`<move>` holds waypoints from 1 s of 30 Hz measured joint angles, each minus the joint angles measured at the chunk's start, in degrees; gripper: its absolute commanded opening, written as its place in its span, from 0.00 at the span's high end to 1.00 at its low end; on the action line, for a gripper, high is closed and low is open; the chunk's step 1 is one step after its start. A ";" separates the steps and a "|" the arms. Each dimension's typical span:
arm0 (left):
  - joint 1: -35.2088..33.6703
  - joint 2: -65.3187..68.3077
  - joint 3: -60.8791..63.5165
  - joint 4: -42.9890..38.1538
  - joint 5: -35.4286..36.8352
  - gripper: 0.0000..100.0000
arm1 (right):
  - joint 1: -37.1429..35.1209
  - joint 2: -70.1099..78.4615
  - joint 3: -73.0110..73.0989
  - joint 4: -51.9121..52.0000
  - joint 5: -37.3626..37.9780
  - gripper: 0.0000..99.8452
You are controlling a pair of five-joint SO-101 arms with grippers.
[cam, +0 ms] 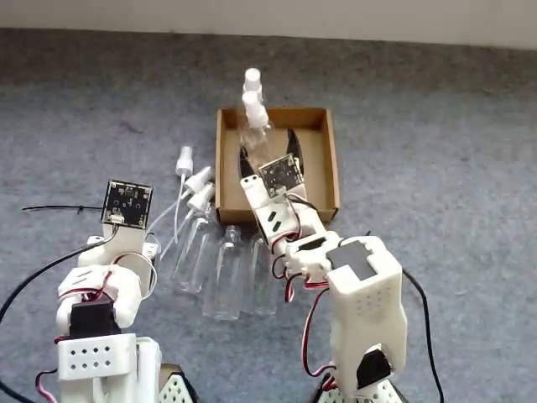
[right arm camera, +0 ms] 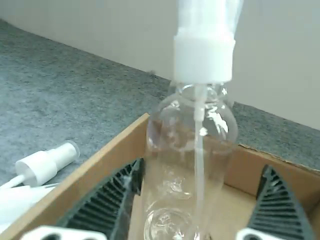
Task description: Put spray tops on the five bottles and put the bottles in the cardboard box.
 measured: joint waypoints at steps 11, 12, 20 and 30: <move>0.00 0.00 0.00 0.00 0.00 0.87 | 0.18 -6.24 0.00 5.54 0.00 0.70; 0.00 0.00 0.00 0.00 0.00 0.87 | 0.18 -8.00 0.00 7.74 0.00 0.70; 0.00 0.00 0.00 0.00 0.00 0.87 | 0.18 -25.41 0.00 31.82 -2.46 0.70; 0.00 0.00 0.00 0.00 0.00 0.87 | -4.48 -52.13 -4.22 82.11 -18.20 0.70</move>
